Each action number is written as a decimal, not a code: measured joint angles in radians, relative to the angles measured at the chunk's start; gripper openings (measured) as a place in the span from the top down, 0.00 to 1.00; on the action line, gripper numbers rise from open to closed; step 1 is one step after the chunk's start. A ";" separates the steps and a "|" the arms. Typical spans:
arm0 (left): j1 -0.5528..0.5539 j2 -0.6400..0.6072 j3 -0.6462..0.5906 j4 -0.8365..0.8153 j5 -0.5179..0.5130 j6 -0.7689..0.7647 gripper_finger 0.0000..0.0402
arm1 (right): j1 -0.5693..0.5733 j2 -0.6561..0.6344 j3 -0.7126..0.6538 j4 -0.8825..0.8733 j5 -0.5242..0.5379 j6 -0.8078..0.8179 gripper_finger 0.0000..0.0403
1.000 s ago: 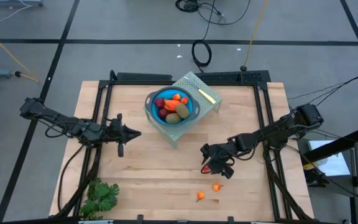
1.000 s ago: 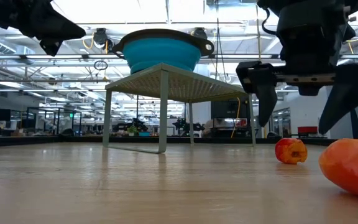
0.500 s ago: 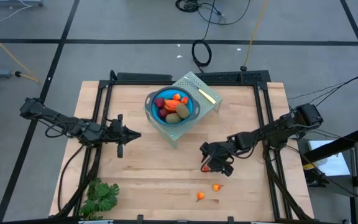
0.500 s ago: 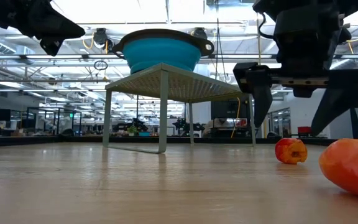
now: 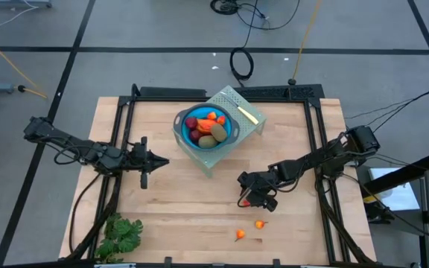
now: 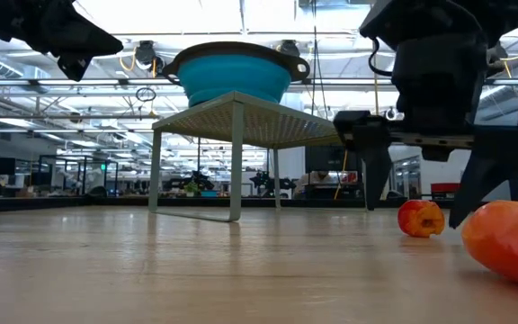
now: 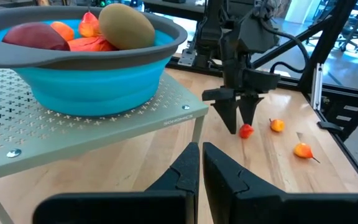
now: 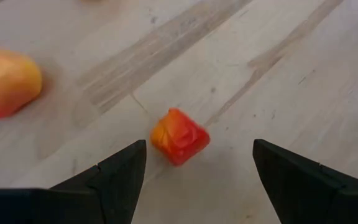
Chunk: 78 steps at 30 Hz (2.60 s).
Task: Pick & Place Fruit
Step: Put the peach into the collapsible colander on the shelf
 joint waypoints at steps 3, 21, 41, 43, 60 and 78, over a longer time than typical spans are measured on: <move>0.000 0.000 0.000 0.000 0.000 -0.009 0.95 | 0.000 0.009 0.007 0.004 0.000 0.001 0.28; 0.000 0.000 0.000 0.000 0.000 -0.009 0.95 | 0.034 0.031 0.008 0.002 -0.001 -0.005 0.50; 0.000 0.000 0.000 0.000 0.004 -0.013 0.95 | 0.033 0.031 0.008 0.013 0.003 -0.003 0.72; 0.000 0.000 0.000 0.000 0.004 -0.013 0.95 | 0.033 0.031 0.008 0.013 0.003 0.008 0.73; 0.000 -0.001 0.000 0.001 0.008 -0.009 0.95 | 0.017 -0.069 0.184 -0.089 0.108 0.023 0.75; -0.001 0.000 0.000 -0.002 0.016 0.000 0.95 | -0.029 -0.170 0.357 -0.079 0.113 0.101 0.75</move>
